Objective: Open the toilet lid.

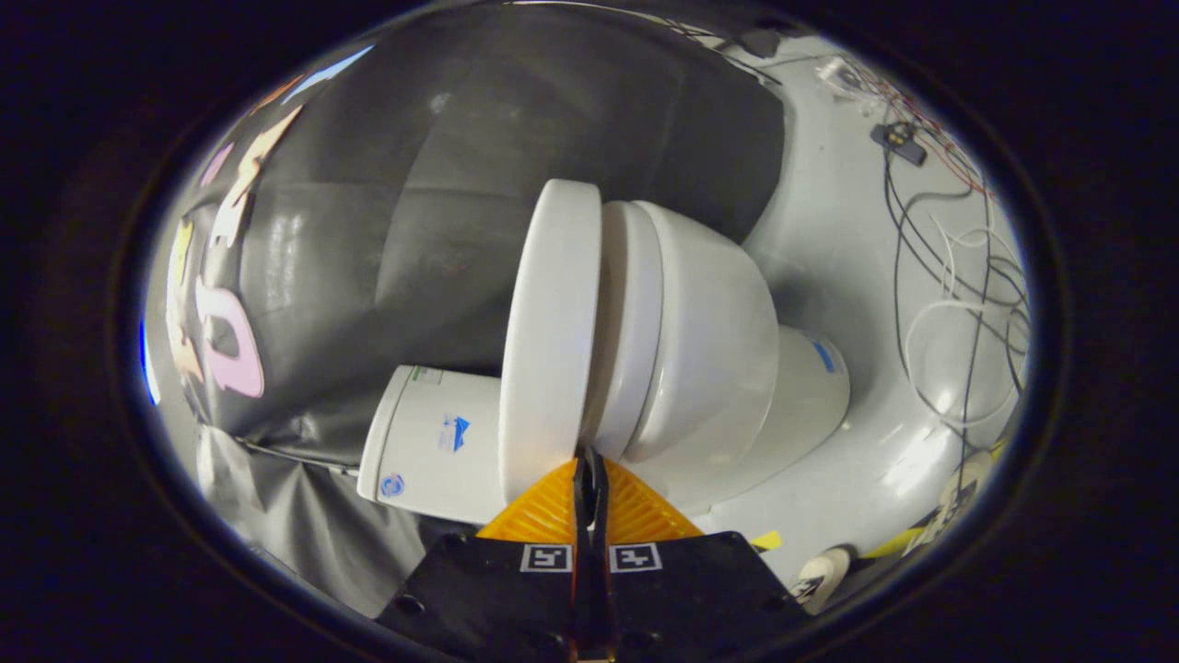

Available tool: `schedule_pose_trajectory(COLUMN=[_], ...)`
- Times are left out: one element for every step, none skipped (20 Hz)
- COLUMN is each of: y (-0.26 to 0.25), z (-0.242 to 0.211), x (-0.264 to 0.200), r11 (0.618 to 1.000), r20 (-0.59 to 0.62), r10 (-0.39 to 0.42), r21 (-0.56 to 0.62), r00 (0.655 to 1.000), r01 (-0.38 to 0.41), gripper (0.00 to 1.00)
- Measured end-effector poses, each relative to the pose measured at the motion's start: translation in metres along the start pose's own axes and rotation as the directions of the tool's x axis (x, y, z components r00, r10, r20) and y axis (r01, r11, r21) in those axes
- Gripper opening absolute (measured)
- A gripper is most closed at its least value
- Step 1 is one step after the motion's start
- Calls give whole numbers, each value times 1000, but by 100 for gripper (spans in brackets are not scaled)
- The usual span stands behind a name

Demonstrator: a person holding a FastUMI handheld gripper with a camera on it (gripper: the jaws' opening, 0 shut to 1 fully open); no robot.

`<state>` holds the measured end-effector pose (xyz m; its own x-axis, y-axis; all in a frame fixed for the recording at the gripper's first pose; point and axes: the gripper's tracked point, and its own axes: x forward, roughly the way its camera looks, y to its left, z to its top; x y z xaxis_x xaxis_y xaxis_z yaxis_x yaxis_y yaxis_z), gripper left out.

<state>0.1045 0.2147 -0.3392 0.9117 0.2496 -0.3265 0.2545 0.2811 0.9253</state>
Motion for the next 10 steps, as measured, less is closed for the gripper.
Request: schedule_pose_trajectory(y=[-1, 0, 1, 1, 3, 4, 8, 9, 14, 20], z=[-3, -1, -1, 1, 0, 1, 1, -1, 0, 1], x=[-4, -5, -5, -6, -6, -5, -8, -4, -8, -9], r11=[1000, 999, 997, 995, 994, 993, 991, 987, 981, 976], r20=[-5, -4, -5, -2, 1, 5, 12, 17, 28, 36], r10=[-14, -34, -53, -70, -81, -91, -98, -106, -115, -117], r21=[-22, -39, -55, -67, -74, -80, -90, -121, -154, -179], r00=[1000, 999, 999, 998, 997, 996, 995, 994, 993, 992], r01=[14, 34, 53, 69, 81, 91, 99, 108, 117, 122], gripper=[0, 1, 1, 1, 1, 1, 0, 1, 0, 0])
